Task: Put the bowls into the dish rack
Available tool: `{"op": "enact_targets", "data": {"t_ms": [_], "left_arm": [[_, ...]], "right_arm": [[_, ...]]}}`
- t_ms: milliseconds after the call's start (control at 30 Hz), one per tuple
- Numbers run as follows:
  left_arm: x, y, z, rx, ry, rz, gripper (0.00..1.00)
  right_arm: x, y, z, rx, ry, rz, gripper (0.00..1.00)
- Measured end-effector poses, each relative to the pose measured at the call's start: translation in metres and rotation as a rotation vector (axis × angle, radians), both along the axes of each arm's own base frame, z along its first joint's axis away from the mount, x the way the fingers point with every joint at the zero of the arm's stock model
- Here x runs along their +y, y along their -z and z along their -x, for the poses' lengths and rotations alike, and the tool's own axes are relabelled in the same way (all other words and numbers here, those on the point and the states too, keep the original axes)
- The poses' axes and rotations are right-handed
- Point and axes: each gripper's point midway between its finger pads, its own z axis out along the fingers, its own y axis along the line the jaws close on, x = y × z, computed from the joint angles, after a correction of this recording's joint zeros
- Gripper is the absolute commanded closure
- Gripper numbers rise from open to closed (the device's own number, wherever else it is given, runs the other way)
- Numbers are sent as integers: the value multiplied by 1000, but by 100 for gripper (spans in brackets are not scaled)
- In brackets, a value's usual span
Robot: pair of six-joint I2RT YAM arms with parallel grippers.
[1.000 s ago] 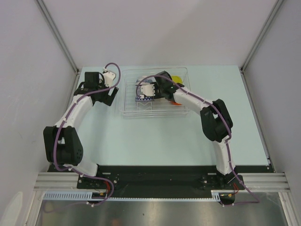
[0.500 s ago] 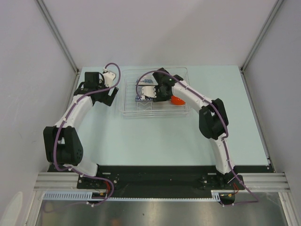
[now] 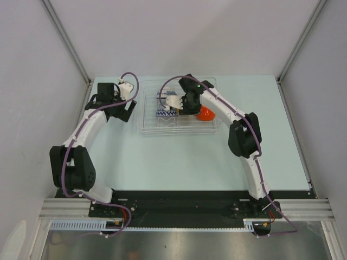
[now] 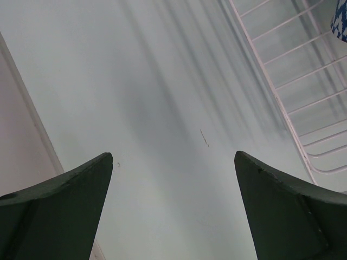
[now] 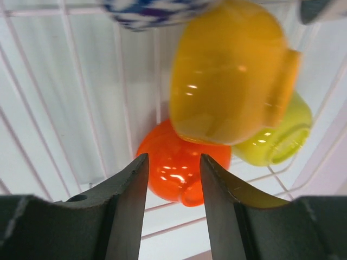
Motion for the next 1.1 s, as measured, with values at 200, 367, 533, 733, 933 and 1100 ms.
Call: {"op": "enact_targets", "data": {"t_ms": [200,367,533,733,933,1100], "left_arm": [[0,0,0,-1,0,0,0],[0,0,0,-1,0,0,0],[0,0,0,-1,0,0,0],[0,0,0,-1,0,0,0],[0,-2,0,-4,1,0,0],[0,-2,0,-4,1,1,0]], "right_arm": [[-10,-22,-41,-100,122,-127,55],[-30,-42,-83,-247,242,-191,55],[-41,-61,-112,-371,328,-241,55],[-41,-48,-121,-386,346,-235,55],[-46,-21,-116,-335,354,-198,55],[-61,-9,-111,-296,377,-168,55]]}}
